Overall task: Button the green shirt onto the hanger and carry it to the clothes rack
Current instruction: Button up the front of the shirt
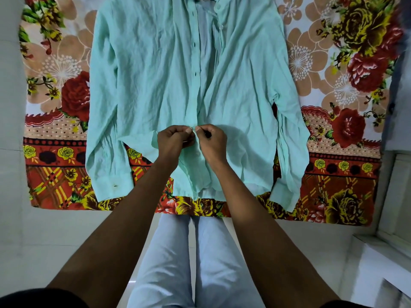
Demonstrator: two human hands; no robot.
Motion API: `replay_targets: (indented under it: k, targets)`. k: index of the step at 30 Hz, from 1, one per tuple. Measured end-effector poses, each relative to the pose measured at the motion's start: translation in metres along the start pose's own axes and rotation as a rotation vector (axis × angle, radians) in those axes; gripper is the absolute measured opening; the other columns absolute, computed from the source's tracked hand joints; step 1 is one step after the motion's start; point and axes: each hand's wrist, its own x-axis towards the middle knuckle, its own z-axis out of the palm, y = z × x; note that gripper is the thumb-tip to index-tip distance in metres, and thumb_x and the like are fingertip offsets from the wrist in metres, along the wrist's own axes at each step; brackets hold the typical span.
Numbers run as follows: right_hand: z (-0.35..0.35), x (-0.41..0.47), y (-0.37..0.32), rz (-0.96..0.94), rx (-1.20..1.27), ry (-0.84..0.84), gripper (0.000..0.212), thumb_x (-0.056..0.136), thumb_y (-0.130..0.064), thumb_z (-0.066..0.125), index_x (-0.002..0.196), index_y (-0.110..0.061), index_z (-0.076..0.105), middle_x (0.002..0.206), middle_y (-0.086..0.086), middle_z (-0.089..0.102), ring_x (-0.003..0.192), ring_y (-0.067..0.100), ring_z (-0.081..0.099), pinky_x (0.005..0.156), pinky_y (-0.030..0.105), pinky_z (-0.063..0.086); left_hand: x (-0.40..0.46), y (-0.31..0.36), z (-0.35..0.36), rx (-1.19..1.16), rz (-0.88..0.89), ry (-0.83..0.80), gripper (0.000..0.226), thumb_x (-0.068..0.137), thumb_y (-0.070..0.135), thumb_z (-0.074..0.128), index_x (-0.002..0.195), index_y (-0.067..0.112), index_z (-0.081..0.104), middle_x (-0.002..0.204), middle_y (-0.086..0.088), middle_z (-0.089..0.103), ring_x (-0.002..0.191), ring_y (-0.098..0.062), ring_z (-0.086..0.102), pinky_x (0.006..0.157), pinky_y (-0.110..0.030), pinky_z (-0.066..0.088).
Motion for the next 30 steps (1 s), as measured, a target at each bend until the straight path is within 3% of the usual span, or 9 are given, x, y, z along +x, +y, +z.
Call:
replay_targets:
  k: [4, 7, 9, 13, 15, 18, 20, 26, 30]
  targets:
    - [-0.002, 0.006, 0.007, 0.022, -0.219, 0.001, 0.01, 0.087, -0.021, 0.075, 0.085, -0.011, 0.078, 0.084, 0.002, 0.078, 0.079, 0.017, 0.072, 0.075, 0.033, 0.058, 0.006, 0.0, 0.0, 0.113, -0.128, -0.021, 0.012, 0.09, 0.006, 0.071, 0.08, -0.001, 0.073, 0.069, -0.014, 0.07, 0.062, -0.024, 0.068, 0.066, -0.035, 0.062]
    - [-0.012, 0.017, 0.002, -0.047, -0.316, 0.105, 0.004, 0.083, -0.015, 0.074, 0.086, -0.013, 0.077, 0.087, 0.002, 0.077, 0.083, 0.018, 0.071, 0.077, 0.032, 0.057, 0.021, 0.001, 0.001, 0.447, 0.101, 0.05, 0.039, 0.089, 0.034, 0.072, 0.078, -0.004, 0.071, 0.067, -0.019, 0.069, 0.056, -0.024, 0.068, 0.058, -0.043, 0.063]
    - [-0.012, 0.028, -0.005, -0.111, -0.235, 0.153, 0.008, 0.084, -0.008, 0.072, 0.089, -0.011, 0.077, 0.09, 0.003, 0.075, 0.085, 0.018, 0.07, 0.081, 0.031, 0.057, 0.028, 0.01, 0.01, 0.587, 0.278, 0.132, 0.041, 0.084, 0.047, 0.072, 0.077, 0.007, 0.068, 0.064, -0.005, 0.068, 0.058, -0.018, 0.069, 0.06, -0.039, 0.061]
    - [0.002, 0.053, -0.014, -0.16, -0.189, 0.073, 0.02, 0.085, 0.001, 0.064, 0.097, -0.009, 0.077, 0.095, 0.006, 0.076, 0.09, 0.019, 0.071, 0.088, 0.036, 0.058, 0.04, 0.03, 0.037, 0.688, 0.375, 0.146, 0.036, 0.081, 0.04, 0.076, 0.105, 0.015, 0.066, 0.076, 0.006, 0.065, 0.072, -0.011, 0.063, 0.064, -0.026, 0.048]
    - [0.009, 0.063, -0.013, -0.151, -0.243, 0.018, 0.019, 0.088, -0.003, 0.063, 0.102, -0.008, 0.076, 0.098, 0.007, 0.077, 0.093, 0.022, 0.071, 0.089, 0.039, 0.057, 0.051, 0.034, 0.042, 0.716, 0.345, 0.141, 0.028, 0.08, 0.025, 0.072, 0.105, 0.013, 0.068, 0.08, 0.004, 0.066, 0.074, -0.013, 0.062, 0.065, -0.027, 0.046]
    - [0.016, 0.07, -0.01, -0.157, -0.341, 0.047, 0.013, 0.089, -0.018, 0.072, 0.101, -0.012, 0.074, 0.098, 0.006, 0.073, 0.092, 0.024, 0.069, 0.084, 0.042, 0.057, 0.065, 0.033, 0.036, 0.635, 0.293, 0.127, 0.008, 0.08, 0.013, 0.067, 0.08, 0.009, 0.073, 0.066, -0.001, 0.066, 0.064, -0.019, 0.061, 0.06, -0.03, 0.048]
    - [0.02, 0.071, -0.006, -0.156, -0.374, 0.108, 0.016, 0.085, -0.014, 0.075, 0.101, -0.014, 0.071, 0.103, 0.006, 0.068, 0.093, 0.025, 0.067, 0.083, 0.042, 0.056, 0.072, 0.029, 0.029, 0.529, 0.257, 0.134, 0.019, 0.082, 0.022, 0.07, 0.071, 0.007, 0.071, 0.063, -0.012, 0.067, 0.06, -0.03, 0.063, 0.06, -0.037, 0.054]
    - [0.012, 0.061, 0.002, -0.156, -0.312, 0.227, 0.017, 0.088, 0.003, 0.063, 0.098, -0.006, 0.073, 0.1, 0.01, 0.068, 0.092, 0.024, 0.064, 0.085, 0.037, 0.054, 0.063, 0.024, 0.009, 0.251, 0.161, 0.037, 0.018, 0.088, 0.021, 0.073, 0.083, 0.004, 0.076, 0.077, -0.021, 0.07, 0.071, -0.026, 0.065, 0.071, -0.042, 0.056]
    - [0.002, 0.061, -0.004, -0.114, 0.018, 0.283, 0.008, 0.091, -0.003, 0.068, 0.097, -0.005, 0.072, 0.089, 0.001, 0.072, 0.085, 0.016, 0.07, 0.081, 0.027, 0.058, 0.056, 0.024, 0.011, 0.244, 0.203, 0.067, 0.008, 0.088, 0.018, 0.075, 0.086, 0.01, 0.078, 0.078, -0.004, 0.075, 0.072, -0.015, 0.07, 0.07, -0.033, 0.057]
